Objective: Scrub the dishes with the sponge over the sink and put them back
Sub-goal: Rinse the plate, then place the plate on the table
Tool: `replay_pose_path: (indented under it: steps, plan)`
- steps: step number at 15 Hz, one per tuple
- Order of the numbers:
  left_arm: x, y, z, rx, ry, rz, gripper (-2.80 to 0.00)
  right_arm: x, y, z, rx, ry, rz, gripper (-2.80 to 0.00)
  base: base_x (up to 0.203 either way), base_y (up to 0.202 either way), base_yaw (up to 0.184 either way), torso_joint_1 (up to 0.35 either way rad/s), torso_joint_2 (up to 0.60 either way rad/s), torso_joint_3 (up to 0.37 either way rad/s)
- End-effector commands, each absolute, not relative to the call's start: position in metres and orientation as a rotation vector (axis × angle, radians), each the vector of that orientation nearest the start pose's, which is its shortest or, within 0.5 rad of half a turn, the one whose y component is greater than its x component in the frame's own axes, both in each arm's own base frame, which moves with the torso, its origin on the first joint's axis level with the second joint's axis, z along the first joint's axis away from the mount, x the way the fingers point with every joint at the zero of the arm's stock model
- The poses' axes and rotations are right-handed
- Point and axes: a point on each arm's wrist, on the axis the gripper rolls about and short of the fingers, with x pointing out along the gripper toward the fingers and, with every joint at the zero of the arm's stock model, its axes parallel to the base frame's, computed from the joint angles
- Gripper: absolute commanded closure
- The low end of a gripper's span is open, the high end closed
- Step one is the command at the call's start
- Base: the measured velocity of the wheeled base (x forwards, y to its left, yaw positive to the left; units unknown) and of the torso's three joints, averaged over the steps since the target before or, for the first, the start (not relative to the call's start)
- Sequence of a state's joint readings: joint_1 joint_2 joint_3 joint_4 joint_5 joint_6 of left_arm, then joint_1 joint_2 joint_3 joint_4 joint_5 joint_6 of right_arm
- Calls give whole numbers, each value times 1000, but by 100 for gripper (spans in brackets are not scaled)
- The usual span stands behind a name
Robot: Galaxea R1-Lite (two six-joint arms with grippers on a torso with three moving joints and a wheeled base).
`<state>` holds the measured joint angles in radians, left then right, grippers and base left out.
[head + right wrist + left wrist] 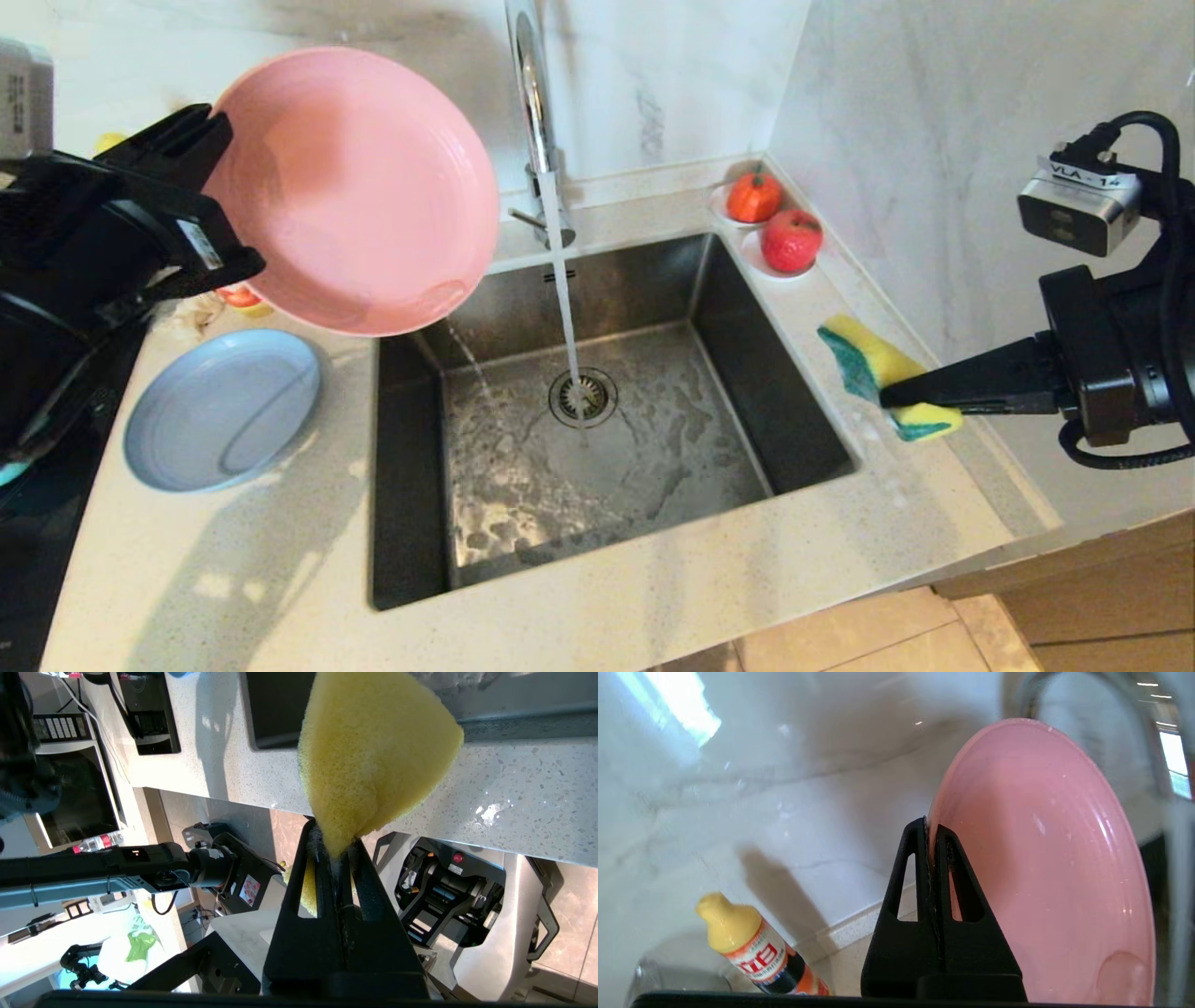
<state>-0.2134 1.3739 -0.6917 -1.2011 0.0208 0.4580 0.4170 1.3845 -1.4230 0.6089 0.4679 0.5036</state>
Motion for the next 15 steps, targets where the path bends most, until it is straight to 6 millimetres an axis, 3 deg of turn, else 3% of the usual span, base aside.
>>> replay_pose_path:
  steps: [1,4,8,11,15]
  plan:
    - [188,-41,294,419,-582,-87,0,181,92,322,474,803,694,0,0,0,0,0,0,0]
    - [191,-41,282,404,-526,-97,0,179,91,321,475,804,694,0,0,0,0,0,0,0]
    - [213,-44,250,210,-198,-99,0,177,89,319,476,810,689,0,0,0,0,0,0,0]
    - [224,-39,260,-34,-11,-80,0,177,89,310,475,845,676,0,0,0,0,0,0,0]
    - [230,-7,279,-261,197,17,0,178,90,305,474,865,673,0,0,0,0,0,0,0]
